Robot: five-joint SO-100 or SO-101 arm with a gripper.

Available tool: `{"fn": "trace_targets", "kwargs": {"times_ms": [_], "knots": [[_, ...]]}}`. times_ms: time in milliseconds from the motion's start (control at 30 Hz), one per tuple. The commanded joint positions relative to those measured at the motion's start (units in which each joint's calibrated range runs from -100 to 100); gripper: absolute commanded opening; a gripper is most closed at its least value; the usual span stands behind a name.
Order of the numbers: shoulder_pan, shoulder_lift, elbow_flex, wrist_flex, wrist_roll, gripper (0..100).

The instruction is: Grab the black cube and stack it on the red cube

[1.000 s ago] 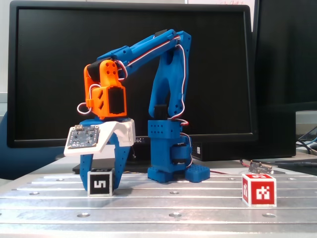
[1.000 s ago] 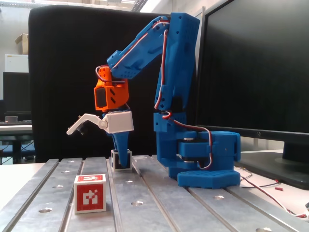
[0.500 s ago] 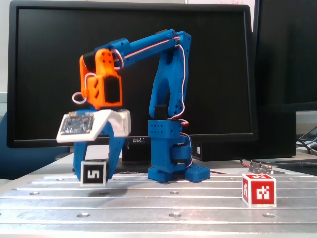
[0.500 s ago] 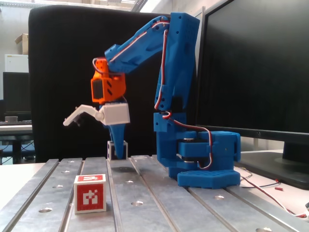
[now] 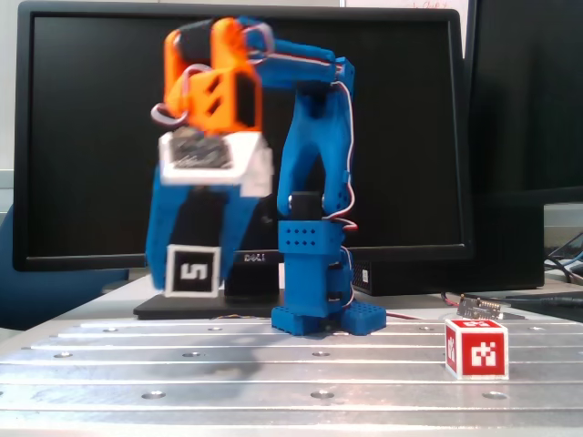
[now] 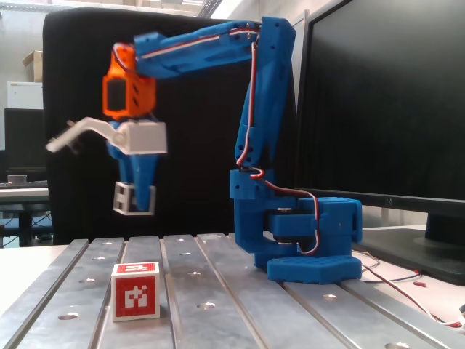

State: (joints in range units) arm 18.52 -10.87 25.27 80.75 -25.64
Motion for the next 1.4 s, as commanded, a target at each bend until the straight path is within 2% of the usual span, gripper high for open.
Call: {"fn": "trace_targets", "kwargs": {"times_ms": [0,933,1133,1367], "knots": [[-5.2,-0.3,-4.2,0.3,-0.1,16],[-37.6,-0.3,-8.4,1.8,0.1,16],[-42.3,-0.1,-8.5,1.1,8.4,16],[-47.6,0.0,-5.5,1.0,9.2,16]]}}
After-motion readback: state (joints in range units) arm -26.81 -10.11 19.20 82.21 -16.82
